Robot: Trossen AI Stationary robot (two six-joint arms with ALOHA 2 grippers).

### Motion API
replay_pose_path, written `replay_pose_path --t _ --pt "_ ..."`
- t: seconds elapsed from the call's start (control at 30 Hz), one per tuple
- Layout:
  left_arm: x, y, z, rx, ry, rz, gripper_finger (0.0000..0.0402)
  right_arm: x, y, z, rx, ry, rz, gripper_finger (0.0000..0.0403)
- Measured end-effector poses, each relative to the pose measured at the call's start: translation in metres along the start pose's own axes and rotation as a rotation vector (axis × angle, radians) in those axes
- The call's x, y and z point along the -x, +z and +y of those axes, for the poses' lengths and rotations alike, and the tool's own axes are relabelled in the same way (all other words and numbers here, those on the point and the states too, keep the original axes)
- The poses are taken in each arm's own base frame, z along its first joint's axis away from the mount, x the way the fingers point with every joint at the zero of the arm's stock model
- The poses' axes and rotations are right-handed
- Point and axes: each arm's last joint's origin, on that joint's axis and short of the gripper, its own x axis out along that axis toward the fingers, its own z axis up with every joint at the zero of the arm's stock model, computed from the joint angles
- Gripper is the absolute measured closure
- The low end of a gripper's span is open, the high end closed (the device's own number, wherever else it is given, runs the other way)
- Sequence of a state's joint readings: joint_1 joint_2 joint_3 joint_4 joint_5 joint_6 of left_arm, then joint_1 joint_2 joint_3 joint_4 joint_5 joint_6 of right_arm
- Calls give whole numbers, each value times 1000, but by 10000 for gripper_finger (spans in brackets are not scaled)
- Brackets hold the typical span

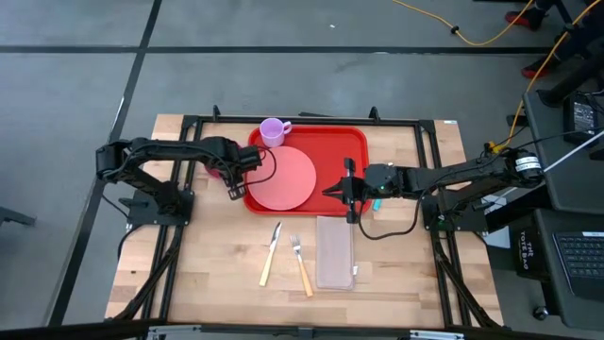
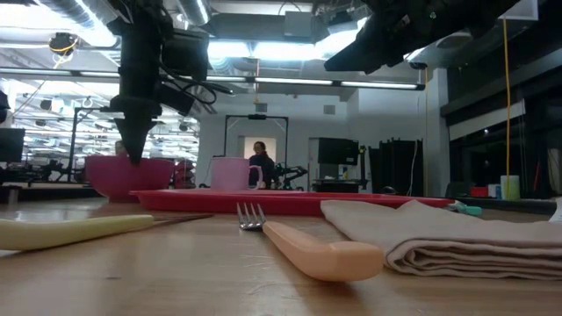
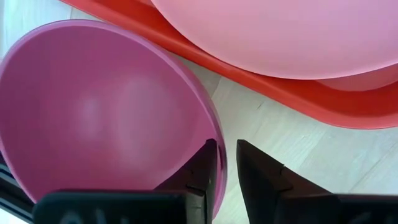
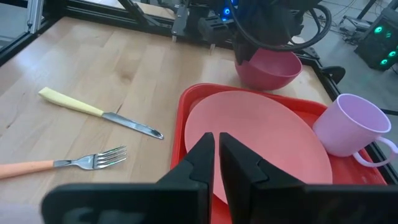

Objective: Set up tray
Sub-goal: Put the red bowl on top of the pink plate

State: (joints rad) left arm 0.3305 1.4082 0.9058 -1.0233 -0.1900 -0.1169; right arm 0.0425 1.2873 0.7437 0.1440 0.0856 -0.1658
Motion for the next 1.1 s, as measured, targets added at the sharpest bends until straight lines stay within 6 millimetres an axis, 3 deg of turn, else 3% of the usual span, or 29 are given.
replay_pose_path --t 0.4,0.67,1.1 --pt "0 0 0 -78 28 -1 394 0 0 0 -3 0 0 372" --pt "3 -7 -3 -92 27 42 398 0 0 0 -4 0 1 372" --pt "43 -33 -16 -46 -35 -141 399 0 -1 0 1 1 9 372"
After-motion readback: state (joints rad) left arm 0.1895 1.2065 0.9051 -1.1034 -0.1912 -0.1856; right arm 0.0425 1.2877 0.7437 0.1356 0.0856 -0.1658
